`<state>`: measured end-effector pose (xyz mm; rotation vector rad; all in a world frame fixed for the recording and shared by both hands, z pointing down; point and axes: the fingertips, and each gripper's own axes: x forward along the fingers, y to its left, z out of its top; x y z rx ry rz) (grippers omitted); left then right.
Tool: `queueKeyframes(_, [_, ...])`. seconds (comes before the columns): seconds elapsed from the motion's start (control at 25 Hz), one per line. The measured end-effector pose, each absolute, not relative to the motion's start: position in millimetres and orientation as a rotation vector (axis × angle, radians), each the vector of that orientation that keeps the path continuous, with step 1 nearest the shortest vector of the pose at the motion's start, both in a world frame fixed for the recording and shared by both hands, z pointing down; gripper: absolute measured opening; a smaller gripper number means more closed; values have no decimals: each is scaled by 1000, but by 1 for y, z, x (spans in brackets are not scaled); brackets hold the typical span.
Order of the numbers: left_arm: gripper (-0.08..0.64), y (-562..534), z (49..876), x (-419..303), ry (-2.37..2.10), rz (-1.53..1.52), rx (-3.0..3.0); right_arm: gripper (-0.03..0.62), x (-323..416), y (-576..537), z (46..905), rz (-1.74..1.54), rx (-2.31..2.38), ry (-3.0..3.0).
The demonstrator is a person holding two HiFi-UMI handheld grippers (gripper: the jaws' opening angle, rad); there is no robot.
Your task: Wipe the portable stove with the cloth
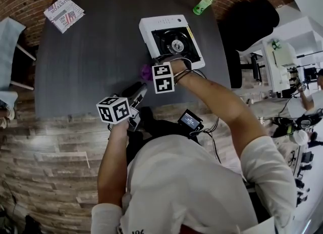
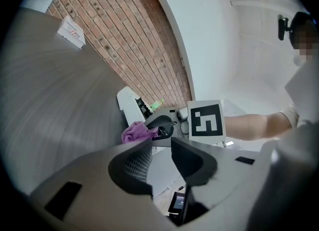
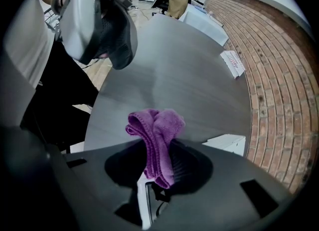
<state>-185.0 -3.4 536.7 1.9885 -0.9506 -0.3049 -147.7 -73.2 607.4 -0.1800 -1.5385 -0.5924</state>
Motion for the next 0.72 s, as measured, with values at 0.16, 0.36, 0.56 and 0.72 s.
queueKeyframes(0.16, [118, 1, 534, -184, -940, -286, 1995, 124, -145, -65, 606, -580, -177, -1550])
queueKeyframes(0.36, [118, 4, 528, -182, -936, -275, 2013, 124, -142, -60, 602, -582, -173, -1557])
queueKeyframes(0.56, [118, 14, 529, -177, -927, -255, 2020, 124, -134, -46, 601, -557, -173, -1566])
queueKeyframes(0.72, [118, 17, 528, -178, -920, -244, 2029, 124, -131, -37, 601, -548, -172, -1579])
